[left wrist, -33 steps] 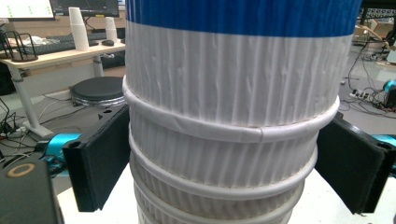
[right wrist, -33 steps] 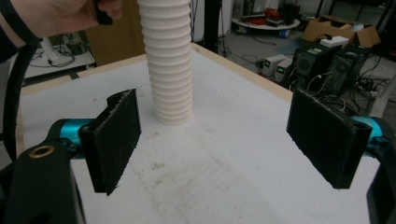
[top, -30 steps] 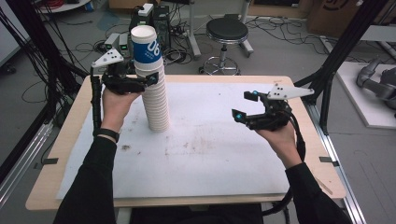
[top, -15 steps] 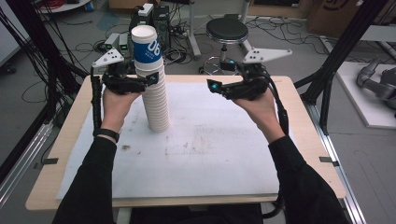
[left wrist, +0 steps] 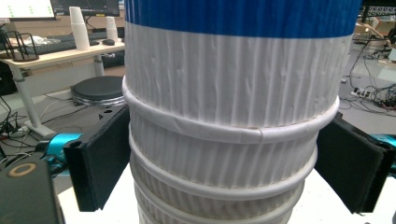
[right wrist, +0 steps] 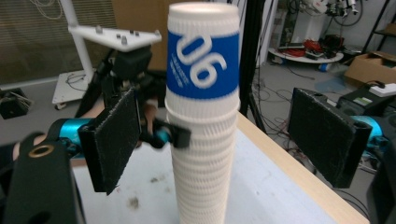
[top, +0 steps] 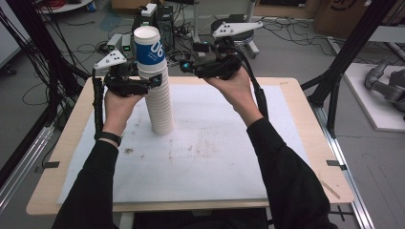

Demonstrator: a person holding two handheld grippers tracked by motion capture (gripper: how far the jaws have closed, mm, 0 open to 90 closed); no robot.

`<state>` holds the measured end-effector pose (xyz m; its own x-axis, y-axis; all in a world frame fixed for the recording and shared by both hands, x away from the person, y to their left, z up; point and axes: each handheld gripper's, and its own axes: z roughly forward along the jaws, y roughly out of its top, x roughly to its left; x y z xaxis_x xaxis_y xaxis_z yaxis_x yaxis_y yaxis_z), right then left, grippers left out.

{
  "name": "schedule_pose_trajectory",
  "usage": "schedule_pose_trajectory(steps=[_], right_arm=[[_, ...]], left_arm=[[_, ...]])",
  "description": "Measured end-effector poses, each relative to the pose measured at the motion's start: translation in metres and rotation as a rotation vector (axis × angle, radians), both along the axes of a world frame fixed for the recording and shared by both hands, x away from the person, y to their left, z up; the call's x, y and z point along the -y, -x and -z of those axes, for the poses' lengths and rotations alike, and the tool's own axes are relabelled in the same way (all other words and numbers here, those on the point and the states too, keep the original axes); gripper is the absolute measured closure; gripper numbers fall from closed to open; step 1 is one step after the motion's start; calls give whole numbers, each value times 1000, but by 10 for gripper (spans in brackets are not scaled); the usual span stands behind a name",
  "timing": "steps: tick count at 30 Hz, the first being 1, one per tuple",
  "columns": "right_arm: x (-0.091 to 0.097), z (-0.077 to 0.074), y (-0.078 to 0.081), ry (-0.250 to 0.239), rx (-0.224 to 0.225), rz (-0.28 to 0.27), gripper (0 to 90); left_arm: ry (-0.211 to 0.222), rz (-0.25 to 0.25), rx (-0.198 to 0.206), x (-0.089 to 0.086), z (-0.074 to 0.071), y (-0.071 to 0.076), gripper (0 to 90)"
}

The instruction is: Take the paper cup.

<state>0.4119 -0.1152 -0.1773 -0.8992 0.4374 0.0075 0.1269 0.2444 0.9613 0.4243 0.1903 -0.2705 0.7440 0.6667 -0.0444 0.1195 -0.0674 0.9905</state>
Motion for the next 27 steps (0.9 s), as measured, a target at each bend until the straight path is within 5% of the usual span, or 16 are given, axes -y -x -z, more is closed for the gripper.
schedule_pose_trajectory(steps=[11,27], right_arm=[[-58,-19,-19,-2,-29,13,177],[-96,-21,-33,-5,-46,51,179]], left_arm=[[-8,2,1,0,0,0,111],[-21,2,4,0,-2,0,112]])
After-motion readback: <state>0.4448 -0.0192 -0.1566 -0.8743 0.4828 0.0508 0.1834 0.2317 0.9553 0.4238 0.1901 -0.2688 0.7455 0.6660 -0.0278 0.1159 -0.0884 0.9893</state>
